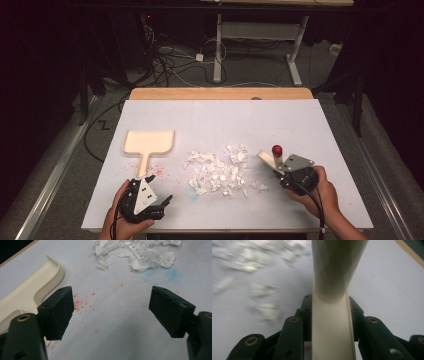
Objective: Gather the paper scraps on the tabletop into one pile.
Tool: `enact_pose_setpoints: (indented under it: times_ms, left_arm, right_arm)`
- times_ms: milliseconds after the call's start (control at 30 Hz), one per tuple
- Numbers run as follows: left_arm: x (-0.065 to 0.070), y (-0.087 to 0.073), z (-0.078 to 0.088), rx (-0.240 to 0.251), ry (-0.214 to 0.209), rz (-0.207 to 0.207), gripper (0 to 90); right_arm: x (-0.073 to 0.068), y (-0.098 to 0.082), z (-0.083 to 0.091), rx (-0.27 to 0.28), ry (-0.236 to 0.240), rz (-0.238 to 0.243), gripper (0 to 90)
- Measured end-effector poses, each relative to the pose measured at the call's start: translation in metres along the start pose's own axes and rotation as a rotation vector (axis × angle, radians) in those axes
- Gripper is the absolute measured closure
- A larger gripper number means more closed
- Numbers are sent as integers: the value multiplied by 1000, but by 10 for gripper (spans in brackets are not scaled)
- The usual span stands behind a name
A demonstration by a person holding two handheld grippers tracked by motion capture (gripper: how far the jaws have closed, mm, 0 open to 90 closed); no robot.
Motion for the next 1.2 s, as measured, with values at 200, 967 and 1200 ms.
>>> enact_pose_setpoints:
  times_ms: [200,967,1200]
  left_arm:
    - [1,0,-3,-11,-7,-2,190]
    - [2,2,-6,-9,-11,7,190]
    - [1,0,-7,-16,-18,11,190]
  right_arm:
    - [-44,26,14,64,97,27,678]
    - [24,70,-17,198,-42,-115,678]
    - [24,83,-72,135,-102,-44,678]
Point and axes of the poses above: each handheld gripper's, and its own axes: z roughly backward along the jaws, y roughly out of its top, x roughly to its right, the point moved 10 cm from there along -z, roughly forward along the jaws, and after that the axes turned 11 degrees about -y, right-handed, at the moved point
